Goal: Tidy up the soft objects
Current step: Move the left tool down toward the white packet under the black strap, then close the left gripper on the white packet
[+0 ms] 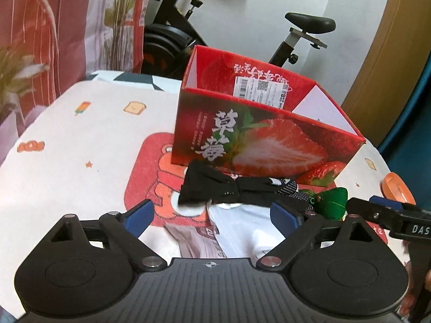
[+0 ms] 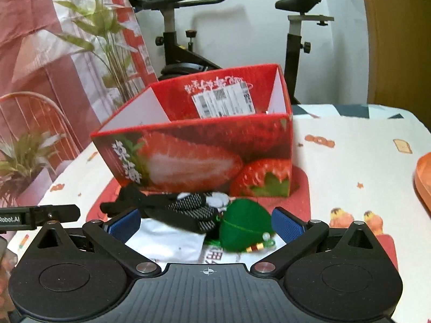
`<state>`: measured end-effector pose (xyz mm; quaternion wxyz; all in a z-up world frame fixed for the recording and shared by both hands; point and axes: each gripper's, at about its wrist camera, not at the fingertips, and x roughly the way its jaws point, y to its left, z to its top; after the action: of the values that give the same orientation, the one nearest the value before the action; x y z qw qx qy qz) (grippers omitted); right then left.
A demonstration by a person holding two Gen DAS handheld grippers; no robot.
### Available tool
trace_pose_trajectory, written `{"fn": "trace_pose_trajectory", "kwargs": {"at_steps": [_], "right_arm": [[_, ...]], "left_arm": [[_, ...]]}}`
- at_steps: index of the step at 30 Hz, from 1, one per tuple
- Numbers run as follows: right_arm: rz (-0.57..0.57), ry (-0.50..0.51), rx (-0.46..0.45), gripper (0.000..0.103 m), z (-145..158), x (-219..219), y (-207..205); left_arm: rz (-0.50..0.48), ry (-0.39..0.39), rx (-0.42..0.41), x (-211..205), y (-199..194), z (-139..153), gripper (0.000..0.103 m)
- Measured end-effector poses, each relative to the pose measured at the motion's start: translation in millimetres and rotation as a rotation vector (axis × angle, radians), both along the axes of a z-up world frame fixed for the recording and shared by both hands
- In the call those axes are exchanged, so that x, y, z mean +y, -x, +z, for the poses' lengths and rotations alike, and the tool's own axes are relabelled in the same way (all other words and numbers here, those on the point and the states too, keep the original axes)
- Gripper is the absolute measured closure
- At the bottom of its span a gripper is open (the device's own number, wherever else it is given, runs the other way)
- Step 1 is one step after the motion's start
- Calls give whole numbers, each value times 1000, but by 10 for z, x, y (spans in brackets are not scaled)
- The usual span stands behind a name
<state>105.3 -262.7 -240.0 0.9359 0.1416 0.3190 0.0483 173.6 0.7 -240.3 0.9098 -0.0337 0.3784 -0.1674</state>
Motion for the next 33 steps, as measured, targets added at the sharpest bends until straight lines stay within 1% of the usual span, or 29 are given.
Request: {"fn": "trace_pose_trajectory", "kwargs": {"at_steps": [3, 4, 7, 9, 10, 14, 18, 20, 21, 23, 25, 30, 33], "right_arm": [[1, -10, 16, 1, -66, 3, 20], [3, -14, 20, 1, -84, -11, 25], [7, -33, 37, 7, -139, -29, 35], [5, -37, 46, 9, -163, -37, 39], [4, -37, 48, 11, -167, -43, 43], [2, -49, 32, 20, -158, -73, 64], [0, -48, 19, 25, -141, -83, 62], [0, -50, 17, 31, -140, -87, 64], [3, -51, 14, 33, -134, -87, 63], [8, -50, 2, 38, -117, -80, 68], [13, -50, -9, 41, -99, -72, 68], [34, -52, 4, 45, -120, -30, 38], [57, -62, 11, 51, -141, 8, 21]], "left_arm": [[-7, 1, 8, -30, 34, -35, 14], [-9, 3, 12, -34, 41, -46, 18], [-7, 15, 17, -31, 50, -60, 26], [-8, 24, 14, -22, 51, -58, 33], [-10, 33, 13, -15, 52, -52, 37], [-17, 51, 12, -7, 38, -42, 44], [-15, 57, 19, -7, 23, -51, 47], [-20, 59, 21, -15, 28, -50, 50], [-25, 64, 21, -20, 30, -47, 50], [-38, 75, 20, -32, 38, -40, 51], [-50, 76, 23, -55, 40, -46, 51], [-59, 89, 45, -58, 35, -86, 51], [-63, 95, 54, -62, 4, -91, 51]]}}
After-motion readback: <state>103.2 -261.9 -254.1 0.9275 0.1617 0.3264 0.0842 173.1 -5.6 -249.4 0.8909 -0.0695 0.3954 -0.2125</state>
